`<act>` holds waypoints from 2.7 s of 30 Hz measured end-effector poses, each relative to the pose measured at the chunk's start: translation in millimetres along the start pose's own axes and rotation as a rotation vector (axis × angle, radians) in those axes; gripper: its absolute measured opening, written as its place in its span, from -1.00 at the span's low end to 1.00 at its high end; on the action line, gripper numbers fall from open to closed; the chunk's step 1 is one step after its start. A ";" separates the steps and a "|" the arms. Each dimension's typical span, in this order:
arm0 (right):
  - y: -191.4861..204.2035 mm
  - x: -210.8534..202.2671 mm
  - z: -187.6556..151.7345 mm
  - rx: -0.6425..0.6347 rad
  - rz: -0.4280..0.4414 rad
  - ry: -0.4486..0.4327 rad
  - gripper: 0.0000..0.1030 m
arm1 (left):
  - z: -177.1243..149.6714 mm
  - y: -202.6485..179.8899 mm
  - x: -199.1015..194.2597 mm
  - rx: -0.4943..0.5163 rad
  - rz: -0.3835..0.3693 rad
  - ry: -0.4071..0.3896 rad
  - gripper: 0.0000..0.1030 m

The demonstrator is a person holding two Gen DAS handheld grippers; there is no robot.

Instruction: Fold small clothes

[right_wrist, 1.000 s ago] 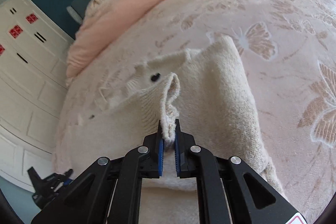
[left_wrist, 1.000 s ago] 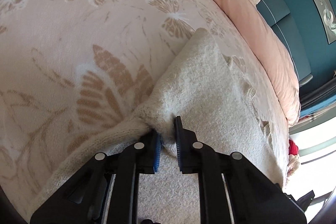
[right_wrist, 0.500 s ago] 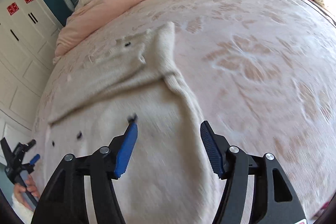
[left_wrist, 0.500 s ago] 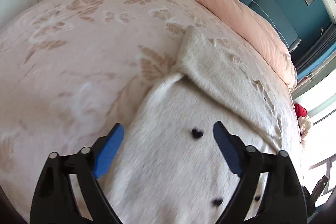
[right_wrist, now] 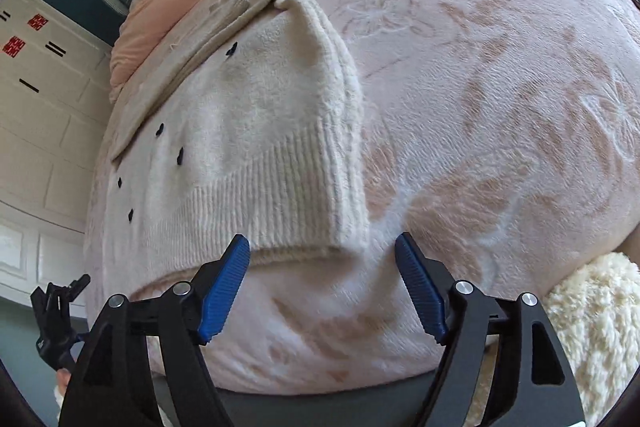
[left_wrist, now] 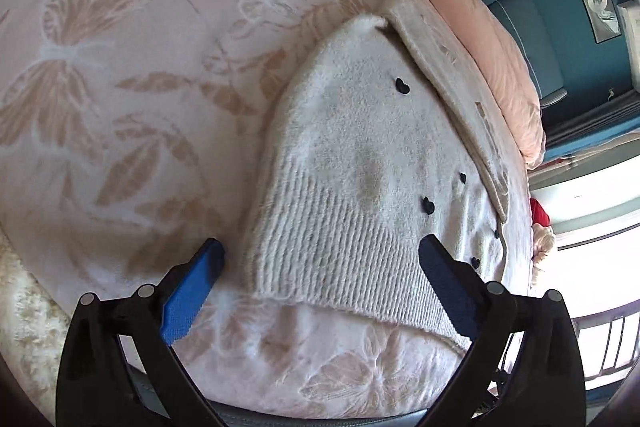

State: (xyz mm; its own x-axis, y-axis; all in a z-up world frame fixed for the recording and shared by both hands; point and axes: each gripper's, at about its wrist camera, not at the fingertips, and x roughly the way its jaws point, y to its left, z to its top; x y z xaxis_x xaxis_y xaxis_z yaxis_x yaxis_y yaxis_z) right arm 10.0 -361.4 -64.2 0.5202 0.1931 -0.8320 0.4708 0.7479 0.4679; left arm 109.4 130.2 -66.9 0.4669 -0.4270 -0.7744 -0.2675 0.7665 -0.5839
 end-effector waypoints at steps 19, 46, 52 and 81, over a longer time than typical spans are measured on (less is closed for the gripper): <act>40.2 -81.5 13.4 -0.046 0.266 -0.106 -0.87 | 1.9 -9.6 -82.9 0.043 -0.108 0.010 -0.87; -23.7 -107.8 -78.2 -0.180 -0.049 0.122 0.25 | -77.0 41.7 -82.0 0.121 0.108 0.161 0.33; -9.8 -71.5 -87.9 -0.269 -0.107 0.150 0.42 | -72.0 24.1 -34.3 0.217 0.140 0.236 0.50; 12.1 -200.8 -46.3 -0.301 0.161 0.088 -0.87 | -46.8 -33.1 -185.3 0.273 -0.164 0.157 -0.95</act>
State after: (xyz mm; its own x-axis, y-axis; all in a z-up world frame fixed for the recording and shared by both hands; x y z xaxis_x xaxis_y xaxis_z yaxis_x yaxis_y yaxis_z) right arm -121.7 -361.7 94.8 0.5008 0.3683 -0.7833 0.1493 0.8546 0.4973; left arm -7.7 161.5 84.5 0.3440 -0.6069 -0.7165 0.0456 0.7729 -0.6329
